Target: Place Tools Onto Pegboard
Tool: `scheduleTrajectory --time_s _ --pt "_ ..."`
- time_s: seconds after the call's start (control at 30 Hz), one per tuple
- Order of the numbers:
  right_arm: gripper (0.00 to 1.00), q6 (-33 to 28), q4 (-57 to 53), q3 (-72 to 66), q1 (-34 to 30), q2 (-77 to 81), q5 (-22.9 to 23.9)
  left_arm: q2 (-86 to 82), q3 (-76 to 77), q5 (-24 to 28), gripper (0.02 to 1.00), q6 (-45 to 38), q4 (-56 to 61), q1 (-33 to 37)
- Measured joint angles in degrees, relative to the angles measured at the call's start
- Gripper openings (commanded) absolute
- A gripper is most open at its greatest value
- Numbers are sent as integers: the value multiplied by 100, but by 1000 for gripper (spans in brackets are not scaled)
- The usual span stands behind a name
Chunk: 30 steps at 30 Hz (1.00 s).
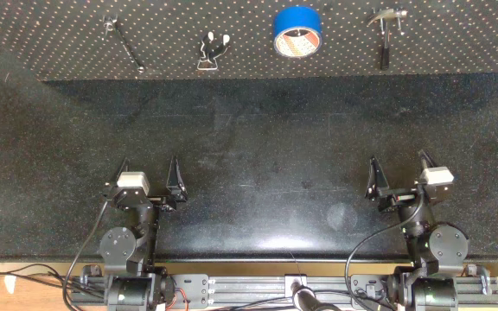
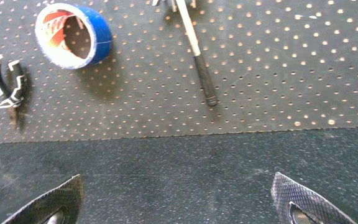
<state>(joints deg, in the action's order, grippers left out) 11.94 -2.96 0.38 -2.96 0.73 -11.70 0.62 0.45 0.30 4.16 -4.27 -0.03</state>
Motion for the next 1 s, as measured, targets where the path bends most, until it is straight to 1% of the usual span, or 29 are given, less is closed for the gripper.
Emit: scheduleTrajectory --time_s 0.07,0.17,0.27,1.0 --pt "982 -42 0 0 -118 0 -20 0 0 0 996 0 0 0" --pt "982 -765 17 0 -118 0 -223 0 0 0 998 0 -2 0" --pt "982 -1071 24 0 -118 0 -258 0 0 0 996 -2 -2 0" --pt "982 -1145 31 0 -118 0 -258 0 0 0 996 -2 -2 0"
